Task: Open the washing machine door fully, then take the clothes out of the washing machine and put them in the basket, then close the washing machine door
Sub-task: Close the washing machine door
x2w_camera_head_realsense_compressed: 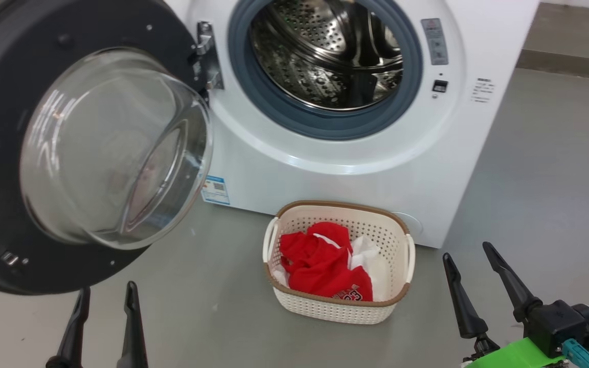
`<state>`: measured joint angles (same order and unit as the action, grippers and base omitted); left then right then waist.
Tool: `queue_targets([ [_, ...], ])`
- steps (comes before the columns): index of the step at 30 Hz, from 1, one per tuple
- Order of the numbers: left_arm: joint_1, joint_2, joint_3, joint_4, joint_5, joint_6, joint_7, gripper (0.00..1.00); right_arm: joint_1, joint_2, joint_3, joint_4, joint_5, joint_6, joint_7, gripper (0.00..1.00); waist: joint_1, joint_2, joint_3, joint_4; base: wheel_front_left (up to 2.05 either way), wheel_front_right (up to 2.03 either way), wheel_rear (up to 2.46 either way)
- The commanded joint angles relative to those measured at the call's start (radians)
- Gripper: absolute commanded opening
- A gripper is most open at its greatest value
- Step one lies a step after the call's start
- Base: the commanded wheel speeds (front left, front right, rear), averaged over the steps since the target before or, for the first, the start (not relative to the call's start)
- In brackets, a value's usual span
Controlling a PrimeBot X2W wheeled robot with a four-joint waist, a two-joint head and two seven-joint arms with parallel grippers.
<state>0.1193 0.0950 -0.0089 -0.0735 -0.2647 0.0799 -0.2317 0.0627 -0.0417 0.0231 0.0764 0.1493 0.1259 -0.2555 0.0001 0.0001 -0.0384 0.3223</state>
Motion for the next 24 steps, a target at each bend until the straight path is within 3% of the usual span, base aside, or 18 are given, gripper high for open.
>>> queue_targets([
  [1,-0.017,0.012,0.030,-0.035,0.008,0.008,-0.006,1.00,-0.033,-0.008,0.031,-0.032,-0.017,0.005,-0.006,1.00,-0.0001,-0.0001,0.000,0.055,0.00,0.00,0.00],
  [14,-0.020,0.021,0.031,-0.040,0.005,0.018,-0.006,1.00,-0.049,-0.008,0.062,-0.043,-0.015,0.005,-0.006,1.00,-0.0001,-0.0001,0.004,0.156,0.00,0.00,0.00],
  [24,-0.019,0.025,0.035,-0.043,-0.002,0.026,-0.008,1.00,-0.049,-0.008,0.068,-0.038,-0.012,0.005,-0.006,1.00,-0.0001,-0.0001,0.007,0.175,0.00,0.00,0.00],
])
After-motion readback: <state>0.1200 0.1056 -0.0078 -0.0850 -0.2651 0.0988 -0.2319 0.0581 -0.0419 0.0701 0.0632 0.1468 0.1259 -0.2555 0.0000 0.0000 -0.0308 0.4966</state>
